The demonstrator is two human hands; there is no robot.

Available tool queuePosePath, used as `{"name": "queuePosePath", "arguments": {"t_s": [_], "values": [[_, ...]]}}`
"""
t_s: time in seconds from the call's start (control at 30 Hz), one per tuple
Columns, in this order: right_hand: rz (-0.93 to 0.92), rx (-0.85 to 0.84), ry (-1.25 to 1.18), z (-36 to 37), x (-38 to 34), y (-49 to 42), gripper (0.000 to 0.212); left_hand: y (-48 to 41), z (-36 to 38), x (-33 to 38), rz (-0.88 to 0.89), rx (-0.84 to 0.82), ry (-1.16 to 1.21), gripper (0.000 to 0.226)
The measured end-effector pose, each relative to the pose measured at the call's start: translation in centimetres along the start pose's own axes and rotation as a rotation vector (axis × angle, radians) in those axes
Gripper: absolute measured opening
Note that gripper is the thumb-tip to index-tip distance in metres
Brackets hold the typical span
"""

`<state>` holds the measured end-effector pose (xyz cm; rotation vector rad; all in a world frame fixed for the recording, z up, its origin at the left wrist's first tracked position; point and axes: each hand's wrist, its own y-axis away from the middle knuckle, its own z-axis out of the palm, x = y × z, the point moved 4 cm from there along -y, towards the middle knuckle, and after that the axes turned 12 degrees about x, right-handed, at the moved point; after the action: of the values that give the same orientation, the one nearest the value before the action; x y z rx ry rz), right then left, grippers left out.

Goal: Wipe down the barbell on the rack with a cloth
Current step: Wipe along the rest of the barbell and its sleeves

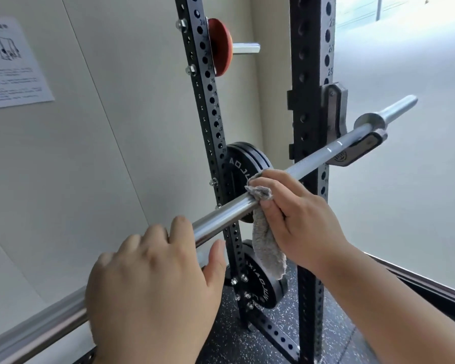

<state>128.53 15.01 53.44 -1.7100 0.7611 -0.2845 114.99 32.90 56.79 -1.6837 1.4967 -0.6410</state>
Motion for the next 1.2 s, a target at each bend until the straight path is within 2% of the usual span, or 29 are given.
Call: {"name": "queuePosePath", "arguments": {"t_s": [0.23, 0.33, 0.43, 0.5, 0.57, 0.63, 0.67, 0.7, 0.77, 0.87, 1.03, 1.1, 1.2], "values": [[-0.027, 0.028, -0.033, -0.4, 6.9, -0.8, 0.039, -3.9, 3.6, 6.7, -0.014, -0.004, -0.133, 0.045], [0.016, 0.054, -0.052, -0.5, 9.1, -1.3, 0.042, -5.3, 4.8, 8.3, -0.052, -0.047, -0.195, 0.048], [0.094, 0.088, -0.158, 0.3, 8.7, -0.7, 0.039, -5.5, 5.1, 8.5, -0.096, -0.053, -0.237, 0.043], [0.044, 0.074, -0.253, 1.2, 7.0, 0.1, 0.037, -5.3, 5.2, 8.5, -0.120, -0.039, -0.247, 0.044], [-0.057, 0.020, -0.329, 1.5, 6.3, 0.4, 0.046, -5.4, 5.3, 8.6, -0.151, -0.016, -0.263, 0.050], [-0.155, -0.046, -0.297, 1.4, 7.3, 0.1, 0.070, -5.6, 5.4, 8.7, -0.180, 0.022, -0.301, 0.053], [-0.173, -0.053, -0.264, 1.2, 8.2, 0.0, 0.067, -5.5, 5.5, 8.8, -0.189, 0.042, -0.322, 0.052], [-0.157, -0.039, -0.251, 0.9, 9.2, -0.2, 0.054, -5.4, 5.5, 8.8, -0.193, 0.059, -0.337, 0.050], [-0.076, 0.018, -0.248, 0.3, 10.5, -0.4, 0.040, -5.3, 5.6, 8.8, -0.201, 0.076, -0.349, 0.048], [-0.026, 0.005, -0.281, 0.9, 9.1, 0.4, 0.043, -5.5, 5.5, 8.8, -0.209, 0.083, -0.348, 0.047], [-0.199, -0.075, -0.301, 1.7, 5.8, 0.7, 0.063, -5.6, 5.5, 8.7, -0.205, 0.060, -0.357, 0.053], [-0.235, -0.065, -0.277, 1.2, 7.0, 0.2, 0.058, -5.6, 5.4, 8.7, -0.209, 0.064, -0.357, 0.054], [-0.164, 0.016, -0.230, 0.6, 9.2, 0.2, 0.044, -5.6, 5.5, 8.6, -0.211, 0.070, -0.337, 0.053]]}}
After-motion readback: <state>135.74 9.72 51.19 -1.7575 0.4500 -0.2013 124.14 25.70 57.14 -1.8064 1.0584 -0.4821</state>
